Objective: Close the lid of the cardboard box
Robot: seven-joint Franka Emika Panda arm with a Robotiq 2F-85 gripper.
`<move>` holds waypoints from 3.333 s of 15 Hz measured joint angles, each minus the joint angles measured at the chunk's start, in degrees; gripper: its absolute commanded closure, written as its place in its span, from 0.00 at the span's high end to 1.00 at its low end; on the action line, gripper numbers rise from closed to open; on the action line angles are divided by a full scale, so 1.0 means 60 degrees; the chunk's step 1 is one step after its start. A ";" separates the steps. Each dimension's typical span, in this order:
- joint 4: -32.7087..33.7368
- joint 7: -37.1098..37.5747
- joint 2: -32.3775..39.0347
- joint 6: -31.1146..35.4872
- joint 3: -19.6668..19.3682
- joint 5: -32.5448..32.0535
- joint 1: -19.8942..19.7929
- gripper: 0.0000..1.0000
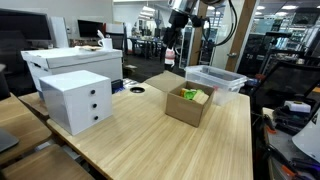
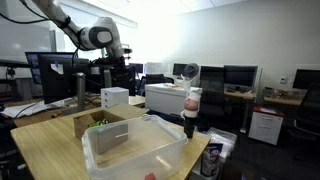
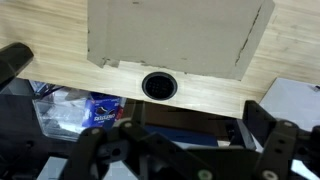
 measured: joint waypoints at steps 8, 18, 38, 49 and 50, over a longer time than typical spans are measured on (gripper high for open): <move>0.1179 0.0614 0.1421 -0.0004 0.0197 -0.0100 0.0390 1.00; 0.2690 0.0967 0.3031 -0.0012 0.0175 -0.0502 0.0600 0.52; 0.4602 0.1209 0.4918 -0.1112 -0.0174 -0.0564 0.0726 0.00; 0.4472 0.1209 0.4880 -0.1883 -0.0327 -0.0580 0.0704 0.00; 0.4431 0.1209 0.4831 -0.1982 -0.0328 -0.0587 0.0706 0.00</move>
